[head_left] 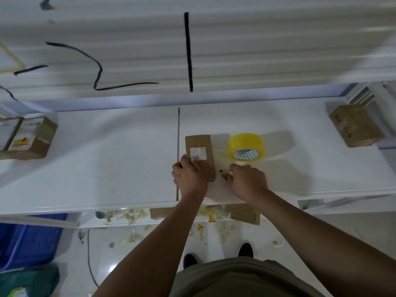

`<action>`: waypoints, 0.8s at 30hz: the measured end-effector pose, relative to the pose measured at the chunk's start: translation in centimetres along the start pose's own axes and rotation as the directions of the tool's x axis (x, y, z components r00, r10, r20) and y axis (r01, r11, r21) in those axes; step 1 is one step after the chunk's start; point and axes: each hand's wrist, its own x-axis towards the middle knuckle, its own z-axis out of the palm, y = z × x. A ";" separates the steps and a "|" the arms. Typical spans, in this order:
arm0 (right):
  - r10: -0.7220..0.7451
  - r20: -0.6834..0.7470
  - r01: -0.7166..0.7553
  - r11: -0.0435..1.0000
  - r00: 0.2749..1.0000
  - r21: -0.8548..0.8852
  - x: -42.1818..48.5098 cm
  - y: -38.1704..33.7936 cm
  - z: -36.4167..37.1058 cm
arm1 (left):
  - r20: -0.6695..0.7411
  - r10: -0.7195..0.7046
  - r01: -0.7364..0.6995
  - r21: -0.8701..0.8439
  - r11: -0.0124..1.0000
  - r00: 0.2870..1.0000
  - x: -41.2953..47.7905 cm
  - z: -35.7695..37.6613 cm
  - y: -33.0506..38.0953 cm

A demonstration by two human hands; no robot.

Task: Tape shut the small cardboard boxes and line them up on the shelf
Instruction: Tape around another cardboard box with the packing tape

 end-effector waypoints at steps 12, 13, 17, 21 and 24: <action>0.025 -0.198 0.087 0.839 0.980 0.537 0.8 -2.5 -2.9 | -0.016 0.012 -0.016 -0.280 0.960 1.000 -2.7 -1.9 -2.0; -0.001 -0.197 0.108 0.841 0.980 0.531 0.8 -3.2 -3.1 | -0.026 0.029 -0.036 -0.316 0.948 0.999 -2.8 -2.1 -1.9; -0.078 -0.241 0.190 0.854 0.967 0.484 0.3 -5.4 -2.8 | -0.033 0.080 -0.086 -0.474 0.876 0.996 -3.5 -2.8 -0.9; -0.003 -0.251 0.186 0.680 0.968 0.709 -0.3 -5.5 -2.8 | 0.041 0.088 -0.052 -0.543 0.838 0.995 -3.6 -3.9 0.2; 0.054 0.005 -0.016 0.197 0.999 0.980 0.0 -5.3 -4.3 | 0.199 0.054 0.092 -0.657 0.748 0.978 -3.3 -5.3 0.9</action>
